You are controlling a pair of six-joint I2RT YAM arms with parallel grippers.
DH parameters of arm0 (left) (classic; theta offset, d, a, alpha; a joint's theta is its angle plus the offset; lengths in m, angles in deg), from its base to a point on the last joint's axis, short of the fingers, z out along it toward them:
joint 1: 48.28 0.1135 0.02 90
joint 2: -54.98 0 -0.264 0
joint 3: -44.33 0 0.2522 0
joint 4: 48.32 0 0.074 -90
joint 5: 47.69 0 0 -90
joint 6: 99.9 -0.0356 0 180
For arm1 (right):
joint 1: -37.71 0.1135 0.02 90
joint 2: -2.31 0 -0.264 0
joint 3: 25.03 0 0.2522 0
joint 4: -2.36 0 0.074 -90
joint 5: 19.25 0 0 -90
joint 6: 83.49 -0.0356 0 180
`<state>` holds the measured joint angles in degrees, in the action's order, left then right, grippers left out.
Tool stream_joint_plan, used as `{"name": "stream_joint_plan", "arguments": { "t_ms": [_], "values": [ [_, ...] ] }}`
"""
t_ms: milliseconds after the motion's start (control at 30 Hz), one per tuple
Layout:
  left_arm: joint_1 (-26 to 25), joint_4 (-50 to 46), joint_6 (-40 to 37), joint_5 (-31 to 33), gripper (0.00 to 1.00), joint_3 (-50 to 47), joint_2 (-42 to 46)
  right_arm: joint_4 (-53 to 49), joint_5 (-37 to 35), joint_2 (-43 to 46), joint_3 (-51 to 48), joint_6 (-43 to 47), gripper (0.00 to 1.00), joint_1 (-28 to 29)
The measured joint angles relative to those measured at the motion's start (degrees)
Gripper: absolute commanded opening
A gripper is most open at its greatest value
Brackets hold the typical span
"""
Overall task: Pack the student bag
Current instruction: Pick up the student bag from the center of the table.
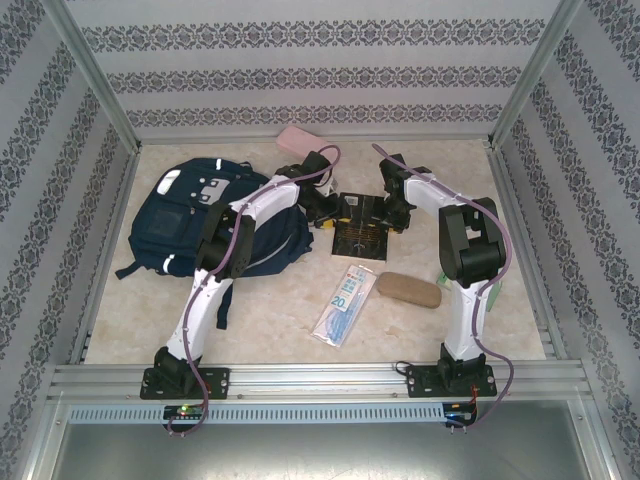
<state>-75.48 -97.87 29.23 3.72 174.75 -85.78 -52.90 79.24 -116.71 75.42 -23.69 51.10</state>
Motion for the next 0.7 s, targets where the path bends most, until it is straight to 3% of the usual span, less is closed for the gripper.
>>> {"name": "stream_joint_plan", "arguments": {
  "t_ms": [167, 333, 400, 500, 700],
  "values": [
    [2.2, 13.6, 8.5, -6.3, 0.49, -9.7, 3.4, -0.5, 0.3, -0.4, 0.7, -1.2, 0.51, 0.0],
    [4.8, 36.8, 22.6, -12.8, 0.48, -19.1, 6.0, -0.5, 1.0, -0.4, 0.7, -2.5, 0.51, 0.0],
    [5.2, 41.6, 25.3, -14.5, 0.47, -19.6, 6.1, -0.4, 1.5, -0.5, 0.9, -2.9, 0.51, 0.0],
    [5.1, 40.7, 23.5, -15.4, 0.47, -18.9, 6.3, -0.5, 1.7, -0.5, 1.0, -3.1, 0.51, 0.0],
    [5.0, 21.8, 9.7, -13.1, 0.49, -11.5, 6.2, -0.3, 2.6, -0.5, 1.0, -3.3, 0.51, 0.5]
  ]
}}
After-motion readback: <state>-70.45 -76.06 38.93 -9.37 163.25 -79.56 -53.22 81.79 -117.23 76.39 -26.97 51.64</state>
